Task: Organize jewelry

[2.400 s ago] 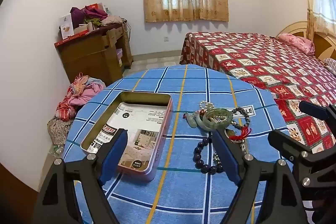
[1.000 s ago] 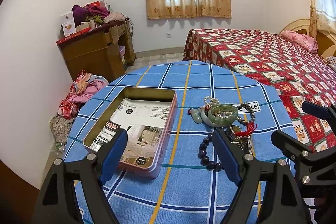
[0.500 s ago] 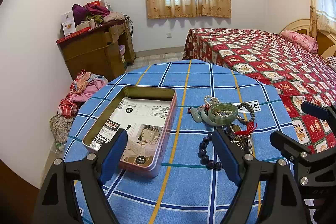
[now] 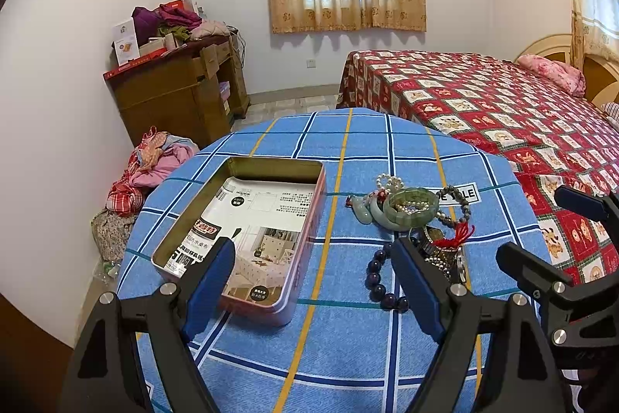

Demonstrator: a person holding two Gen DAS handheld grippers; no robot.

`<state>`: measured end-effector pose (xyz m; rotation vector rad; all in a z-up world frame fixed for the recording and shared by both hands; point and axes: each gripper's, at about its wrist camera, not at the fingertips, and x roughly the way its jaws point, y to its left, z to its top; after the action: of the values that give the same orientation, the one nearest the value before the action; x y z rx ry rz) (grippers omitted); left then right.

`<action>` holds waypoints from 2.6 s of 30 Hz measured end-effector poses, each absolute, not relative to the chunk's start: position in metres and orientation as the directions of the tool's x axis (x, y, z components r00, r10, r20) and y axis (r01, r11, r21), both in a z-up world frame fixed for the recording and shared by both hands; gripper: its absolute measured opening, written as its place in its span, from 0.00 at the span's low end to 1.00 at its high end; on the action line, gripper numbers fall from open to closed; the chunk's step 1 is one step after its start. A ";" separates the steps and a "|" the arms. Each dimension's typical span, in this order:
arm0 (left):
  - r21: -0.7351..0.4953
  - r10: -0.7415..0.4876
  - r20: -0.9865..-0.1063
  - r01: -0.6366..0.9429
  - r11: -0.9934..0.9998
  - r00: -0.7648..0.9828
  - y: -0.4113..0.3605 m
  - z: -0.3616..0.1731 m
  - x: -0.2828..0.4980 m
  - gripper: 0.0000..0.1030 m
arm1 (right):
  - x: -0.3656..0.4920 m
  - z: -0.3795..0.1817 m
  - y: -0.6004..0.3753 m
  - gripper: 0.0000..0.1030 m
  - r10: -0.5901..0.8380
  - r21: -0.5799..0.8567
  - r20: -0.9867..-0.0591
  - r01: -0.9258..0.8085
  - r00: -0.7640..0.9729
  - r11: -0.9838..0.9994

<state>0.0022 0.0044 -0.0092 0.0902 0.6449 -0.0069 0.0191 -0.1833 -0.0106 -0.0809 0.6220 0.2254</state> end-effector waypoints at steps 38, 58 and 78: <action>0.056 -0.019 -0.674 0.077 0.995 0.739 -0.001 -0.058 0.032 0.80 | 0.058 -0.074 -0.195 0.66 0.191 0.069 -0.722 -0.206 0.665 0.976; 0.039 -0.080 -0.673 0.143 0.989 0.735 -0.019 -0.057 0.053 0.80 | 0.064 -0.090 -0.193 0.13 0.329 0.186 -0.723 -0.288 0.607 0.939; -0.018 -0.143 -0.704 0.184 0.983 0.696 -0.057 -0.075 0.124 0.77 | 0.069 -0.082 -0.221 0.12 0.227 0.102 -0.679 -0.217 0.699 0.971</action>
<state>0.1237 -0.0571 -0.0753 0.0553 0.7805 -0.1829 0.0688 -0.2209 -0.0816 0.0146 0.7581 0.2471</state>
